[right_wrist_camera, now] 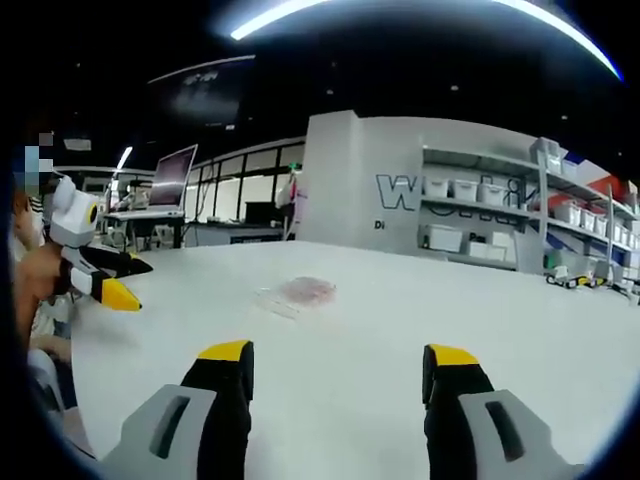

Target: Open the resealable bag by pulling the two sides of the seal apart until the entire bag opening is separated and visibly accessible.

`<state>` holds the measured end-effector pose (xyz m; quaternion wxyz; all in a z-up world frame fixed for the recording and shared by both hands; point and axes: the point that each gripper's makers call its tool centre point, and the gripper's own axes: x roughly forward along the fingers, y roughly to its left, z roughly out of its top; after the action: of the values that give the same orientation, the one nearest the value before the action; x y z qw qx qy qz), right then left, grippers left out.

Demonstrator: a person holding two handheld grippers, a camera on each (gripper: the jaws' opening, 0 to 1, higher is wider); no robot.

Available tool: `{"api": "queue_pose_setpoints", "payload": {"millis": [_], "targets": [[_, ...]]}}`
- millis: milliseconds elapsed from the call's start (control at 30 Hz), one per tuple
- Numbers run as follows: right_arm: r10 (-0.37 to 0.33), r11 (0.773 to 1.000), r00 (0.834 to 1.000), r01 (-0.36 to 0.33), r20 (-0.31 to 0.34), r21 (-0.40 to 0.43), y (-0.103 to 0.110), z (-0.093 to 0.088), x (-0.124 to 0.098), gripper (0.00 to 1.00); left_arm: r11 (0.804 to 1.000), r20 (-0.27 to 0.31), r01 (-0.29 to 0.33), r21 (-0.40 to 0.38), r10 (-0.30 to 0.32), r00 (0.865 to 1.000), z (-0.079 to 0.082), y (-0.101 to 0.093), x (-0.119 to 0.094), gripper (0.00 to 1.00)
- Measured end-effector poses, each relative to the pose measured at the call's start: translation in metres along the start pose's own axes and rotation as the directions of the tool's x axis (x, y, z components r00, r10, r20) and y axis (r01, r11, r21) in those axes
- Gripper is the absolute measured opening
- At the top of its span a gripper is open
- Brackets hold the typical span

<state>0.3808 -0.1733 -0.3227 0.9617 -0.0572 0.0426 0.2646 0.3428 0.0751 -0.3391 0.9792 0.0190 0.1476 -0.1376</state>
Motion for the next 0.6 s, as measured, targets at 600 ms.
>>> {"api": "queue_pose_setpoints", "payload": {"millis": [600], "targets": [[0.003,1.0,1.0,-0.003,-0.005,-0.001,-0.0021,-0.001,0.0033,0.68,1.0,0.013,-0.008,-0.007,0.008,1.0,0.002,0.002,-0.0009,1.0]]}}
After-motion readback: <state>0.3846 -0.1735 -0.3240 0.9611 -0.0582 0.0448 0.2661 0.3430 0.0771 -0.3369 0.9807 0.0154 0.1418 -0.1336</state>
